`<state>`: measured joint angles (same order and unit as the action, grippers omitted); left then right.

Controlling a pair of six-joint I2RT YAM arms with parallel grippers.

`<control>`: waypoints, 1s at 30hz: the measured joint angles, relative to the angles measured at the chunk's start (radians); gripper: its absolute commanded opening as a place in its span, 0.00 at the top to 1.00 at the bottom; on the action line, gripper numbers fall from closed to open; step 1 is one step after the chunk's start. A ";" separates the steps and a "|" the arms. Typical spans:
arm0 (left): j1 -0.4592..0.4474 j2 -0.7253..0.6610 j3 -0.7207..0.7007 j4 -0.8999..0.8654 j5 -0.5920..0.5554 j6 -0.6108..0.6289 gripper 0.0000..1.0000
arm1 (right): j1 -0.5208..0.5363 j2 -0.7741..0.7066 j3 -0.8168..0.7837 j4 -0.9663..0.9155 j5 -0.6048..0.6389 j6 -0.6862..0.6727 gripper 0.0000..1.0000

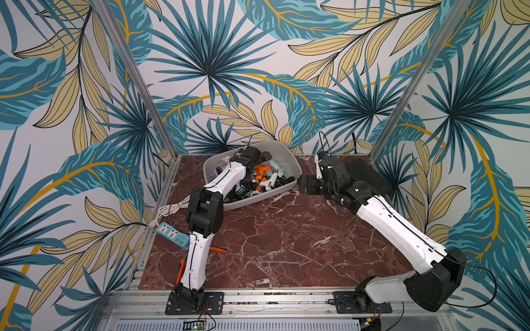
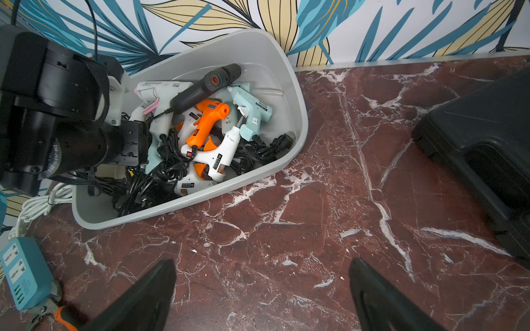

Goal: Put the hot melt glue gun into the storage box
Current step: Place the hot melt adhesive gun in the storage box.

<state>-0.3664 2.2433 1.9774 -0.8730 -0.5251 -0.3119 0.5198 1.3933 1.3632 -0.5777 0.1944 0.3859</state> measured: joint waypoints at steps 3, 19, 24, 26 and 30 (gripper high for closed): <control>0.010 -0.021 -0.042 0.035 0.058 -0.019 0.43 | 0.000 0.000 0.000 0.000 -0.002 0.000 0.02; 0.050 -0.254 -0.196 0.156 0.364 -0.059 0.23 | 0.000 -0.042 -0.014 -0.001 0.057 0.008 0.00; 0.049 -0.487 -0.274 0.222 0.411 -0.045 0.07 | 0.000 -0.159 -0.080 0.000 0.194 0.003 0.01; 0.053 -0.609 -0.356 0.278 0.407 -0.038 0.00 | 0.000 -0.221 -0.122 0.001 0.272 -0.004 0.01; 0.087 -0.811 -0.565 0.397 0.377 -0.032 0.00 | -0.002 -0.338 -0.225 0.007 0.427 -0.026 0.00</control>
<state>-0.2790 1.4319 1.4124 -0.4759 -0.1482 -0.3435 0.5182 1.0557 1.1378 -0.5709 0.6212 0.3603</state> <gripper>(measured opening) 0.996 0.994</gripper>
